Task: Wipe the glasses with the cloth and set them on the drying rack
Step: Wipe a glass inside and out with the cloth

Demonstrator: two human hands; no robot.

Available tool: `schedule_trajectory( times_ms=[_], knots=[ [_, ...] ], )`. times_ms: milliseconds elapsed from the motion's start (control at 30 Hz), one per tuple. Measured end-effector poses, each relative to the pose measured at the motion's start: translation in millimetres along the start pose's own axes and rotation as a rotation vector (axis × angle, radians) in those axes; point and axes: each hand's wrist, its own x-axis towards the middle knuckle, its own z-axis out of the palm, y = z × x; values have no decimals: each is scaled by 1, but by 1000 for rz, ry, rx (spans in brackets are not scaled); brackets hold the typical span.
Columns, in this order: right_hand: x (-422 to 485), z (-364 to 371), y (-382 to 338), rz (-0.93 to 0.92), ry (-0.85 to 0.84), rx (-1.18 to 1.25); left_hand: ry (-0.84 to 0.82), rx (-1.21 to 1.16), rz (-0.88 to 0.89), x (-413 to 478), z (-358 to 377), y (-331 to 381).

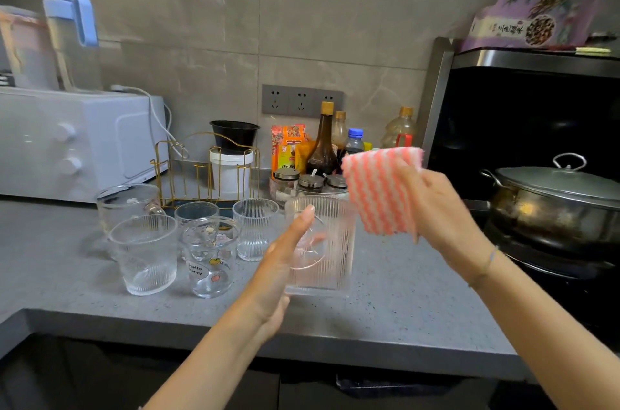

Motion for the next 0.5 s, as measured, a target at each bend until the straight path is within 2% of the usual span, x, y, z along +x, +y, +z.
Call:
schedule_trajectory(
  times_ms=[133, 167, 233, 267, 367, 500],
  knots=[
    [-1, 18, 6, -145, -318, -351, 8, 55, 40, 1, -1, -3],
    [3, 20, 6, -90, -343, -307, 14, 58, 37, 0, -1, -2],
    [15, 22, 4, 76, -305, -120, 8, 51, 29, -1, -2, -2],
    [16, 21, 2, 69, -282, -104, 0, 59, 30, -1, -2, -2],
    [0, 24, 1, -129, -259, -93, -22, 83, 31, -6, 2, 2],
    [-7, 37, 9, -229, -194, -32, -44, 74, 35, -9, 9, 6]
  ],
)
